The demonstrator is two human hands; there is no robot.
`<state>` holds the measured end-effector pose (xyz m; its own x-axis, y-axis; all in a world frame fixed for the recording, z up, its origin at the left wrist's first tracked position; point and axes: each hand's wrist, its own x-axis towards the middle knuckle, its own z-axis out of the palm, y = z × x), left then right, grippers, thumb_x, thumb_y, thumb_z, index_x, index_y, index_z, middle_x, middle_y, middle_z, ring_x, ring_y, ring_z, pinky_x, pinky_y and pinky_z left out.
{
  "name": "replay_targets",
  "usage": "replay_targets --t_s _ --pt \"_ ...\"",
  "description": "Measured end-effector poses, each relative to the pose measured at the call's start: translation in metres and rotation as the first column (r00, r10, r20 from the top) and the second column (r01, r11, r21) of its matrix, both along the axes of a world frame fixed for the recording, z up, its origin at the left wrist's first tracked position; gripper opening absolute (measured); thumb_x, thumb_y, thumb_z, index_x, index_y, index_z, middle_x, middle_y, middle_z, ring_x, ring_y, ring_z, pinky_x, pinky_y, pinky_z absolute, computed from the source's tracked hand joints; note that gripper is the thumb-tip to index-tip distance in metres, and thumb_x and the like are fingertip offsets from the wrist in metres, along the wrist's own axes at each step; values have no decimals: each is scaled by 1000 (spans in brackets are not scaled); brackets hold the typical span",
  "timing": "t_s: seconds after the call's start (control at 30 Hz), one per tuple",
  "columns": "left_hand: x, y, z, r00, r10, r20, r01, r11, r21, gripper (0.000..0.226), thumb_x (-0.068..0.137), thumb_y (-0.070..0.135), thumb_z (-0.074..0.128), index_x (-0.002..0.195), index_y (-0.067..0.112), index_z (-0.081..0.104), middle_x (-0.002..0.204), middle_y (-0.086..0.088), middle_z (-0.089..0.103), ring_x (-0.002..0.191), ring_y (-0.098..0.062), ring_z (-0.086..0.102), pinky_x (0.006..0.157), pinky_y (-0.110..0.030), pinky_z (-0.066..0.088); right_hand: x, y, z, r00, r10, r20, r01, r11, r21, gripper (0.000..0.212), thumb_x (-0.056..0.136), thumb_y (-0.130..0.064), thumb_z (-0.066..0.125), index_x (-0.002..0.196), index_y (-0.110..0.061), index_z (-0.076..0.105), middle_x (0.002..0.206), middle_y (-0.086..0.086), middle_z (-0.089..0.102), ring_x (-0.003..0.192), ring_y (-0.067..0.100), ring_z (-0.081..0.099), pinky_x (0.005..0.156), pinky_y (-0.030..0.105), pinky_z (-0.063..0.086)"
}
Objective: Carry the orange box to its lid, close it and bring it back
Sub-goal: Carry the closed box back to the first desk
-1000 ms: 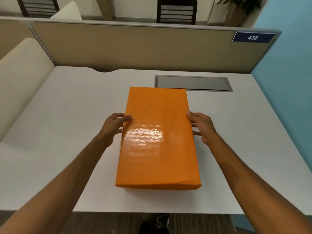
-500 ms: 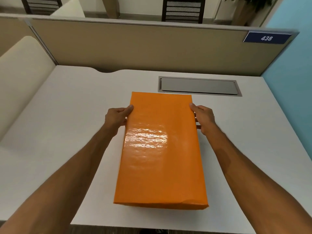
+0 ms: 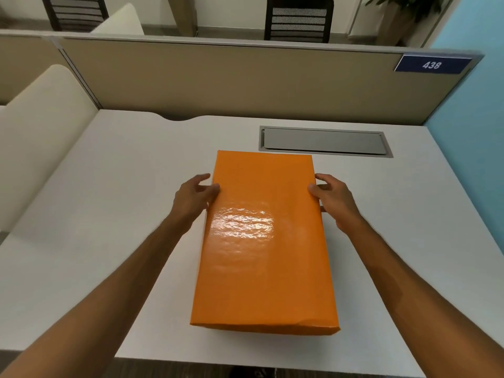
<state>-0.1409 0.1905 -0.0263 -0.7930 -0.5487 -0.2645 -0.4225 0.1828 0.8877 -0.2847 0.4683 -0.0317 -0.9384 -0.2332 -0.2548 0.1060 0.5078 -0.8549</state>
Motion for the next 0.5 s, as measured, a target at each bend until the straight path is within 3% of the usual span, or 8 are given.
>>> replay_targets --t_s 0.2,0.33,0.5 --pt "58 12 -5 992 -128 -17 128 992 -5 54 91 37 64 141 18 55 132 -5 67 111 -23 67 96 -51 54 48 33 -9 999 -13 -40 12 1000 -26 49 90 -24 72 137 -17 60 131 8 66 113 29 66 90 53 57" --pt "66 19 -5 985 -164 -57 166 986 33 50 95 35 59 142 21 53 132 1 66 112 -18 67 98 -50 53 62 31 -13 996 -80 -34 77 994 -74 47 92 -23 69 138 -18 59 134 6 65 117 30 64 93 57 54" --pt "71 31 -5 984 -150 -94 156 986 62 45 99 36 49 144 31 46 136 3 61 110 -14 64 92 -39 53 75 32 -14 994 -101 -42 97 991 -88 48 95 -32 63 141 -19 56 137 7 62 122 29 60 100 58 50"
